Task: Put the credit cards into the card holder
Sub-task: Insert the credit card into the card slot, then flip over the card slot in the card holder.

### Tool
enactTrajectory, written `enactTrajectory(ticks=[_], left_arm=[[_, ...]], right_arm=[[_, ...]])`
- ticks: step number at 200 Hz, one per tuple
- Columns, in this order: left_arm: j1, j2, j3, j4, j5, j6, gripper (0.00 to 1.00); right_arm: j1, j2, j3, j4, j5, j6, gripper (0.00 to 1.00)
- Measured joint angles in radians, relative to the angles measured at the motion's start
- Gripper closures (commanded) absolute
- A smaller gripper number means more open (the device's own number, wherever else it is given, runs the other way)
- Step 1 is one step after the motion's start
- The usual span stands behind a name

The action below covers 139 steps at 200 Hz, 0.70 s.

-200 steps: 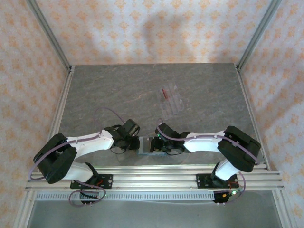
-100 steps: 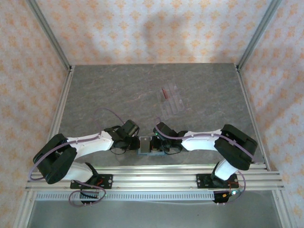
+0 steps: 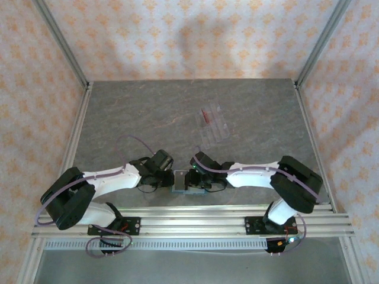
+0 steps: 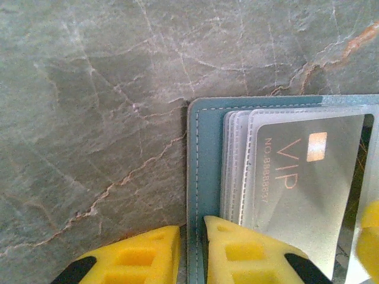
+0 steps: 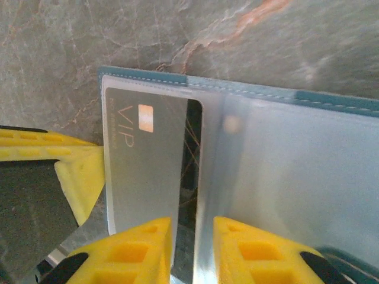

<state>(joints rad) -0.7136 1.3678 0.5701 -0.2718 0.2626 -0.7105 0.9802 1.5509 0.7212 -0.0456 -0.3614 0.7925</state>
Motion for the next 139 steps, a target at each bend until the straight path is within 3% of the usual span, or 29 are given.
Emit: enactTrajectory(ticks=[60,139], left_arm=[[0.000,-0.004,-0.006,0.009,-0.001,-0.005,0.82],[0.000,-0.011,-0.013,0.015,-0.002,-0.008,0.81]], right_arm=[[-0.058,-0.029,0.166,-0.284,0.076,-0.158,0.64],[-0.058,0.079,0.215,-0.407,0.146,-0.248,0.64]])
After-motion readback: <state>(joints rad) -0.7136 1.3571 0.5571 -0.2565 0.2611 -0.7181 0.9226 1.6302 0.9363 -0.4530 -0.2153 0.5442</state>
